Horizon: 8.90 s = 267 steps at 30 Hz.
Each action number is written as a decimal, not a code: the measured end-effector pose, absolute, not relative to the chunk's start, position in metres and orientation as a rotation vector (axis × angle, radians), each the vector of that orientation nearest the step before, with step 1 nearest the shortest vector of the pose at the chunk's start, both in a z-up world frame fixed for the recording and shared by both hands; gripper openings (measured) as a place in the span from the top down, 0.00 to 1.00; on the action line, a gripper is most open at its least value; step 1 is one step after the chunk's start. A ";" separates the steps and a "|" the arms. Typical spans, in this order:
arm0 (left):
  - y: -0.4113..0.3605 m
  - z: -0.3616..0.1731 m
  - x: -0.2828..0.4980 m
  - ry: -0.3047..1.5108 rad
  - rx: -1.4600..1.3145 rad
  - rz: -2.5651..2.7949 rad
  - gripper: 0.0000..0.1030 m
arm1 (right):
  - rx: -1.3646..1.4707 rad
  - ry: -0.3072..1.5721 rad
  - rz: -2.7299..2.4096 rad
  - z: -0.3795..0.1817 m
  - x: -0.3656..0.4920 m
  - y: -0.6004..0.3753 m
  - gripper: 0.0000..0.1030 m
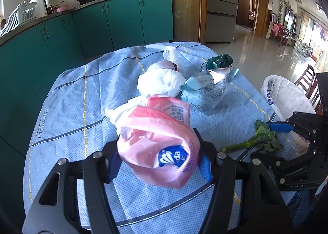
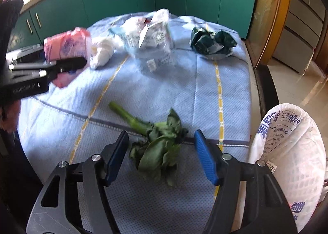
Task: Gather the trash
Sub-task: 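Lift the pink milk bag with the left tool while the right tool regrips the vegetable, then carry the vegetable and pink milk bag to the white bin and release both, then return to the table and grasp the clear snack bag with the right tool, then lower the snack bag with the right tool while the left tool grasps the white tissue, then lift the white tissue with the left tool while the right tool holds the snack bag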
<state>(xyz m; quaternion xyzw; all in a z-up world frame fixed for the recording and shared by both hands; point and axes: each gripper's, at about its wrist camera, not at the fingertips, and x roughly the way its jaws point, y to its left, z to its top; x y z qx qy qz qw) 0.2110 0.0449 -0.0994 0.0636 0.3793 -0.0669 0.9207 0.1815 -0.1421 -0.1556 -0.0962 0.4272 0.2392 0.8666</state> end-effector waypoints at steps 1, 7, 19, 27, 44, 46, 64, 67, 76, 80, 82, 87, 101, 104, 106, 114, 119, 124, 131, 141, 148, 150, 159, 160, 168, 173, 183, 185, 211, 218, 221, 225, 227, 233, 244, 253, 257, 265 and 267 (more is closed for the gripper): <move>0.045 -0.099 0.211 0.775 0.128 -0.135 0.40 | -0.200 0.896 0.512 -0.156 0.180 -0.141 0.38; 0.044 -0.093 0.209 0.740 0.122 -0.123 0.40 | -0.216 0.876 0.539 -0.153 0.172 -0.134 0.72; 0.045 -0.078 0.201 0.641 0.115 -0.080 0.40 | -0.121 0.772 0.550 -0.128 0.166 -0.152 0.79; 0.036 -0.063 0.193 0.598 0.089 -0.083 0.40 | -0.069 0.698 0.526 -0.111 0.163 -0.167 0.79; -0.083 -0.051 0.192 0.557 0.039 -0.309 0.40 | 0.211 0.570 0.126 -0.091 0.147 -0.329 0.79; -0.107 -0.056 0.192 0.571 0.051 -0.353 0.40 | 0.233 0.573 0.071 -0.095 0.139 -0.351 0.79; -0.250 -0.123 0.206 0.698 0.123 -0.528 0.39 | 0.324 0.580 -0.086 -0.120 0.104 -0.429 0.79; -0.254 -0.121 0.204 0.675 0.148 -0.524 0.32 | 0.333 0.589 -0.087 -0.122 0.104 -0.432 0.79; -0.232 -0.111 0.201 0.656 0.126 -0.484 0.18 | 0.321 0.648 -0.078 -0.129 0.124 -0.416 0.59; -0.219 -0.107 0.200 0.652 0.118 -0.462 0.18 | 0.334 0.625 -0.080 -0.124 0.122 -0.415 0.42; -0.210 -0.103 0.200 0.639 0.131 -0.446 0.18 | 0.336 0.622 -0.070 -0.122 0.124 -0.412 0.41; -0.186 -0.091 0.199 0.609 0.153 -0.398 0.18 | 0.320 0.627 -0.031 -0.118 0.137 -0.390 0.40; -0.066 -0.051 0.205 0.523 0.140 -0.135 0.17 | 0.237 0.634 0.149 -0.106 0.183 -0.288 0.33; -0.018 -0.029 0.232 0.457 0.125 0.049 0.17 | 0.197 0.667 0.215 -0.106 0.198 -0.257 0.32; 0.016 -0.021 0.251 0.461 0.087 0.127 0.17 | 0.138 0.691 0.279 -0.103 0.212 -0.227 0.32; 0.113 -0.049 0.286 0.657 -0.137 0.183 0.17 | 0.031 0.731 0.532 -0.088 0.257 -0.126 0.28; 0.131 -0.056 0.282 0.666 -0.098 0.209 0.17 | 0.006 0.822 0.642 -0.109 0.269 -0.090 0.22; 0.146 -0.060 0.270 0.666 -0.038 0.231 0.17 | -0.088 0.898 0.882 -0.114 0.225 -0.075 0.22; 0.151 -0.061 0.263 0.679 -0.066 0.213 0.17 | -0.043 0.809 0.786 -0.103 0.220 -0.093 0.11; 0.132 -0.068 0.264 0.690 -0.006 0.182 0.15 | 0.327 0.910 0.744 -0.131 0.269 -0.108 0.11; 0.135 -0.076 0.268 0.722 -0.016 0.180 0.15 | 0.373 0.983 0.712 -0.147 0.277 -0.095 0.29; 0.136 -0.077 0.268 0.723 -0.011 0.182 0.15 | 0.327 0.998 0.734 -0.147 0.275 -0.090 0.60; 0.126 -0.078 0.267 0.741 -0.029 0.093 0.15 | 0.045 0.958 0.839 -0.116 0.238 -0.087 0.64; 0.125 -0.078 0.267 0.743 -0.031 0.080 0.14 | 0.097 0.984 0.878 -0.119 0.240 -0.094 0.62; 0.103 -0.083 0.268 0.752 0.020 0.018 0.12 | 0.170 0.958 0.578 -0.126 0.262 -0.146 0.27; 0.085 -0.092 0.276 0.772 0.055 -0.031 0.11 | 0.049 0.925 0.581 -0.122 0.244 -0.135 0.16; 0.042 -0.119 0.283 0.830 0.209 -0.074 0.10 | -0.142 0.945 0.549 -0.145 0.233 -0.101 0.14; 0.041 -0.121 0.282 0.839 0.210 -0.084 0.10 | -0.168 0.937 0.535 -0.146 0.232 -0.098 0.14; 0.052 -0.127 0.284 0.873 0.177 -0.047 0.38 | -0.221 0.932 0.511 -0.157 0.228 -0.081 0.14; 0.049 -0.130 0.286 0.880 0.185 -0.048 0.33 | -0.217 0.929 0.510 -0.156 0.227 -0.081 0.14; 0.049 -0.131 0.286 0.880 0.192 -0.040 0.35 | -0.216 0.926 0.512 -0.155 0.226 -0.082 0.16; 0.048 -0.131 0.286 0.878 0.201 -0.028 0.43 | -0.209 0.915 0.520 -0.152 0.225 -0.084 0.27; 0.051 -0.130 0.286 0.877 0.187 -0.021 0.45 | -0.195 0.915 0.528 -0.152 0.225 -0.085 0.29; 0.064 -0.118 0.279 0.860 0.132 0.022 0.49 | -0.176 0.906 0.547 -0.148 0.224 -0.088 0.34; 0.088 -0.071 0.229 0.683 0.095 0.067 0.49 | -0.141 0.851 0.552 -0.132 0.211 -0.105 0.34; 0.135 -0.067 0.233 0.707 -0.039 0.148 0.49 | -0.002 0.850 0.475 -0.120 0.216 -0.166 0.34; 0.119 -0.076 0.232 0.743 -0.020 0.082 0.49 | -0.004 0.857 0.478 -0.121 0.214 -0.166 0.34; 0.061 -0.100 0.227 0.808 0.083 -0.064 0.48 | -0.043 0.868 0.499 -0.126 0.214 -0.149 0.34; 0.053 -0.105 0.224 0.827 0.107 -0.087 0.47 | -0.060 0.882 0.498 -0.129 0.215 -0.147 0.34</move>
